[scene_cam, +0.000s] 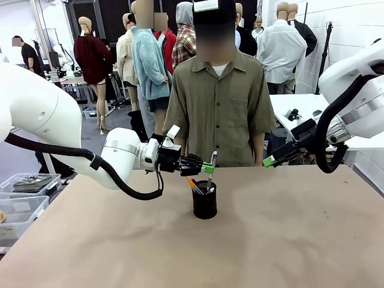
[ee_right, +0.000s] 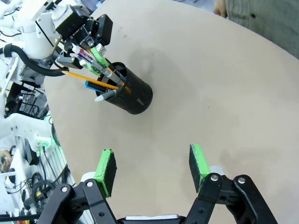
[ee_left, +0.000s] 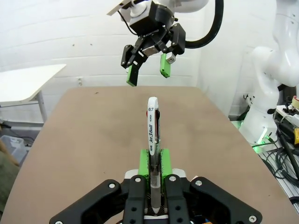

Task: Place the pens into the pen holder.
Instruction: Pick up a writing instrument from the table and place it into the Pen holder.

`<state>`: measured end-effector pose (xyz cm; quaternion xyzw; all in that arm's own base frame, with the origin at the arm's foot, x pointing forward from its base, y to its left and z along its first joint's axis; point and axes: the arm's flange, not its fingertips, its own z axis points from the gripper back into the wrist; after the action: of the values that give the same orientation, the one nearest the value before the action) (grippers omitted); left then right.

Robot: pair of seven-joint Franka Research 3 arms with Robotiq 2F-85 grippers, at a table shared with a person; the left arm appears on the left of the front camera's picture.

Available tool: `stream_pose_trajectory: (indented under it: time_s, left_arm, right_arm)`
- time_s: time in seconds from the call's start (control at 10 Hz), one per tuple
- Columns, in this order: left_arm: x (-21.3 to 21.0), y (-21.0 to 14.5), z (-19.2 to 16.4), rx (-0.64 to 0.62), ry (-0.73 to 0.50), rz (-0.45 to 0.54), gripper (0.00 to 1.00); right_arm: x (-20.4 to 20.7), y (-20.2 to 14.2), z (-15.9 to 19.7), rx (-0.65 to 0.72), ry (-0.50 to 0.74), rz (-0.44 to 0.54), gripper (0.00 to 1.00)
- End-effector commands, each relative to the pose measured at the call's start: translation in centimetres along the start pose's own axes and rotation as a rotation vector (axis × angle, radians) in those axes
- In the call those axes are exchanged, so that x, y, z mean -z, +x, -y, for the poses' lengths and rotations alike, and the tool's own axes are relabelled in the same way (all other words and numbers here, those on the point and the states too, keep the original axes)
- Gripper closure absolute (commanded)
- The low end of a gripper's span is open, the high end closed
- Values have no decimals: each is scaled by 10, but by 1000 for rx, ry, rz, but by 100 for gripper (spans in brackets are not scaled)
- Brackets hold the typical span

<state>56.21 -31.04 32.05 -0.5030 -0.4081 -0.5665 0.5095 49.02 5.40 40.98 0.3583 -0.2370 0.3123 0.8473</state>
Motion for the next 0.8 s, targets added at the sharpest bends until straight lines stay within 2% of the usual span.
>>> stream_pose_trajectory:
  time_s: [0.0, 0.2, 0.3, 0.6, 0.7]
  left_arm:
    - [0, 1, -6, -20, -10, -35, 100]
    - [-1, 0, -5, -18, -13, -38, 100]
    - [0, 0, -5, -13, -14, -41, 92]
    - [-3, 0, -2, -12, -14, -29, 34]
    - [-5, 2, -1, -2, -9, -17, 34]
  right_arm:
    - [2, 1, 2, -15, 18, 25, 22]
    - [2, 1, 2, -15, 18, 25, 22]
    - [2, 1, 2, -15, 18, 25, 22]
    - [2, 1, 2, -15, 18, 25, 22]
    - [2, 1, 2, -15, 18, 25, 22]
